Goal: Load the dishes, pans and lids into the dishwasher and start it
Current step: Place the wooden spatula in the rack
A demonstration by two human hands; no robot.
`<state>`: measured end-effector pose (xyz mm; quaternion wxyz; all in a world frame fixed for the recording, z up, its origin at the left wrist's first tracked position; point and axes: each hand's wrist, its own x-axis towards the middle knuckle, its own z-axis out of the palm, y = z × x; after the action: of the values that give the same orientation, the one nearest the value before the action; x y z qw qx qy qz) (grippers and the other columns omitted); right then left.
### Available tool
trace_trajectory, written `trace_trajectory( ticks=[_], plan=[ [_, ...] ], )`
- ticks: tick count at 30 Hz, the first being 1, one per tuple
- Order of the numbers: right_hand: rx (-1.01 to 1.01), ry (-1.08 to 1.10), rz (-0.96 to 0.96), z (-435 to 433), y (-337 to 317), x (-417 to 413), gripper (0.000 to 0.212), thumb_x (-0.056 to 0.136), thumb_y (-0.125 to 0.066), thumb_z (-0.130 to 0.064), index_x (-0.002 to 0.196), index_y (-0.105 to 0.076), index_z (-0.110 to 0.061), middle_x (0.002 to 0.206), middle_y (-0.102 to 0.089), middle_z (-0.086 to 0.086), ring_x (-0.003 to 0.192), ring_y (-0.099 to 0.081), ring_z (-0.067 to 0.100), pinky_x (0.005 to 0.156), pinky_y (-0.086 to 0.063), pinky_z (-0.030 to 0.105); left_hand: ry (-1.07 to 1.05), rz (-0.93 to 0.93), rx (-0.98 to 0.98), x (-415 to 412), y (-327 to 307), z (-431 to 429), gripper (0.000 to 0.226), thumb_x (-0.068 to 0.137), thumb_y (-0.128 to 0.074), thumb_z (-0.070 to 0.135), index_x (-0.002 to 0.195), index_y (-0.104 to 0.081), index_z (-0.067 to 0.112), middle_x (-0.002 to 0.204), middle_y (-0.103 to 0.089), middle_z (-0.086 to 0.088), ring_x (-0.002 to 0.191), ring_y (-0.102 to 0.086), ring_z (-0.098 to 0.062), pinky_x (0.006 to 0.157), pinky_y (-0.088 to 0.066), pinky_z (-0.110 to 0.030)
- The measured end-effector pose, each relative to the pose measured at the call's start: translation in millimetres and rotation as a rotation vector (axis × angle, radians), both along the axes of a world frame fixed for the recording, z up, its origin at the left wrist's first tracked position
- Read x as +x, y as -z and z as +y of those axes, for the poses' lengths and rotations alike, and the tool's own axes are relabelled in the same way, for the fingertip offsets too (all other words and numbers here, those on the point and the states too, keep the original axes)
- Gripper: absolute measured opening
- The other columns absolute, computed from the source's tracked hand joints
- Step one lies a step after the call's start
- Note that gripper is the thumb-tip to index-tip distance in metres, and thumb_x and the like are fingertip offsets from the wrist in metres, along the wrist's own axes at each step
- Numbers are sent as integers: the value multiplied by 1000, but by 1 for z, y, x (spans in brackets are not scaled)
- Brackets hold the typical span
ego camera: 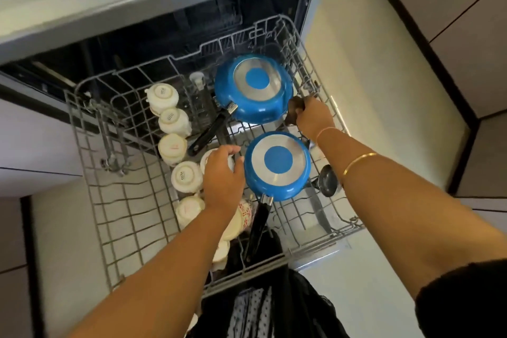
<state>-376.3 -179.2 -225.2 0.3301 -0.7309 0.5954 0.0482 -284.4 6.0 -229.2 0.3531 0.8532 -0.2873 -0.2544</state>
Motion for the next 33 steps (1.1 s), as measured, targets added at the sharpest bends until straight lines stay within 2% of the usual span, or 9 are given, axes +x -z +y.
trace_trajectory(
  ticks=[7, 11, 15, 18, 22, 25, 27, 29, 33],
  plan=[
    [-1, 51, 43, 11, 17, 11, 28, 92, -43, -4, 118, -53, 2, 120, -57, 23, 111, -54, 37, 85, -43, 37, -42, 43, -63, 8, 14, 26, 19, 92, -53, 11, 111, -57, 13, 109, -55, 5, 102, -49, -7, 87, -38, -16],
    [-149, 201, -154, 34, 7, 10, 34, 88, -39, 0, 116, -57, -4, 119, -58, 15, 109, -55, 32, 77, -39, 27, -4, 26, -55, 11, 16, 48, 24, 92, -55, 11, 115, -56, 10, 112, -56, -1, 104, -53, -15, 87, -45, -25],
    [-385, 203, -459, 80, -8, 14, 31, 89, -39, -1, 111, -61, -5, 120, -52, 13, 106, -52, 18, 85, -35, 11, -12, 17, -44, -2, 10, 64, 22, 91, -56, 10, 113, -57, 9, 108, -54, 1, 104, -55, -18, 90, -45, -28],
    [-512, 165, -629, 136, -18, 14, 25, 85, -41, -3, 97, -63, -4, 109, -54, 13, 97, -49, 11, 86, -38, 12, 1, -13, -17, -31, 7, 81, 22, 89, -54, 5, 111, -58, 4, 109, -58, -10, 105, -54, -24, 90, -40, -29],
    [-396, -78, -550, 220, -2, -8, 30, 85, -38, -16, 96, -63, -5, 113, -54, 13, 109, -49, 23, 92, -40, 26, 107, 14, 37, -69, 0, 115, 20, 87, -55, 3, 107, -59, 2, 103, -61, -14, 98, -57, -28, 84, -46, -38],
    [-388, -187, -456, 261, 17, -33, 33, 82, -37, -16, 94, -66, -2, 106, -59, 15, 99, -56, 29, 84, -49, 38, 338, -140, -5, -87, 2, 146, 19, 83, -51, 10, 102, -55, 7, 86, -64, -13, 79, -57, -25, 69, -46, -34],
    [-352, -220, -395, 274, 25, -48, 33, 83, -37, -16, 94, -65, -3, 101, -60, 13, 92, -58, 28, 76, -51, 38, 435, -174, 43, -89, 14, 164, 16, 81, -43, 16, 93, -51, 12, 77, -61, -10, 72, -52, -22, 63, -38, -32],
    [-312, -300, -304, 283, 32, -62, 32, 82, -36, -17, 91, -64, -5, 93, -62, 10, 83, -58, 26, 69, -52, 36, 488, -151, 154, -89, 23, 176, 21, 83, -38, 18, 91, -55, 9, 81, -60, -9, 74, -53, -26, 65, -37, -32],
    [-330, -522, -109, 286, 47, -84, 20, 81, -44, -21, 79, -61, -12, 74, -63, 4, 66, -58, 24, 60, -47, 33, 580, -213, 357, -90, 22, 173, 22, 93, -38, 14, 108, -54, 13, 105, -60, -5, 97, -54, -24, 76, -31, -30]
  ],
)
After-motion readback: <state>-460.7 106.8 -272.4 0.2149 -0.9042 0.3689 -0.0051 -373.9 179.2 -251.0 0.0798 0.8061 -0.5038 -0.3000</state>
